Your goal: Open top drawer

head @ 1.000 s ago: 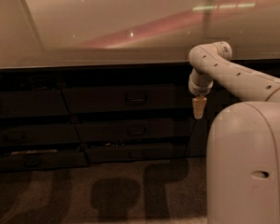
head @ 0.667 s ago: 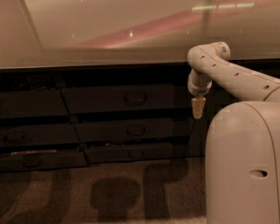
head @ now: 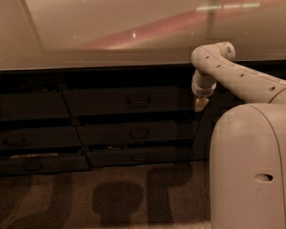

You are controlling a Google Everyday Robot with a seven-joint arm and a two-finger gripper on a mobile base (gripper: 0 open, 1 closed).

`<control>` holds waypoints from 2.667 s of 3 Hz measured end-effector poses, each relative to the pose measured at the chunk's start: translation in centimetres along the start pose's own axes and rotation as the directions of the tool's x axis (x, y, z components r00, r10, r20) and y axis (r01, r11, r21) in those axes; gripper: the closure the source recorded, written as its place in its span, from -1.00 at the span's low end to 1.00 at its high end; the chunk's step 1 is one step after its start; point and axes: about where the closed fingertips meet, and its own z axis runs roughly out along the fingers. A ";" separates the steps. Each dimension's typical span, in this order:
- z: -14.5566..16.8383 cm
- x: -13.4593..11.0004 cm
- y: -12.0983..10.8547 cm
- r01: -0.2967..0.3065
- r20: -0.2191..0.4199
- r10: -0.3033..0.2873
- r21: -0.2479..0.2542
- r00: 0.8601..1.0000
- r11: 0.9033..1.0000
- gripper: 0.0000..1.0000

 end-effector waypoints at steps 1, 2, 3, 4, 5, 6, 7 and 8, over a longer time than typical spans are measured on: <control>0.0 0.0 0.0 0.000 0.000 0.000 0.000 1.000 1.000 0.31; 0.0 0.0 0.0 0.000 0.000 0.000 0.000 1.000 1.000 0.76; 0.0 0.0 0.0 0.000 0.000 0.000 0.000 1.000 1.000 1.00; -0.7 0.1 -0.4 0.000 0.000 0.000 0.000 1.000 1.000 1.00; -1.0 0.2 -0.7 0.000 0.000 0.000 0.000 1.000 1.000 1.00; -1.8 0.1 -0.9 0.000 0.000 0.000 0.000 1.000 1.000 1.00; -2.0 0.0 -1.0 0.000 0.000 0.000 0.000 1.000 1.000 1.00; -1.2 -0.3 0.6 0.022 0.006 -0.022 0.000 1.000 1.000 1.00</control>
Offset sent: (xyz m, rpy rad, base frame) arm 0.0000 0.0000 0.0000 0.0000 0.0000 0.0000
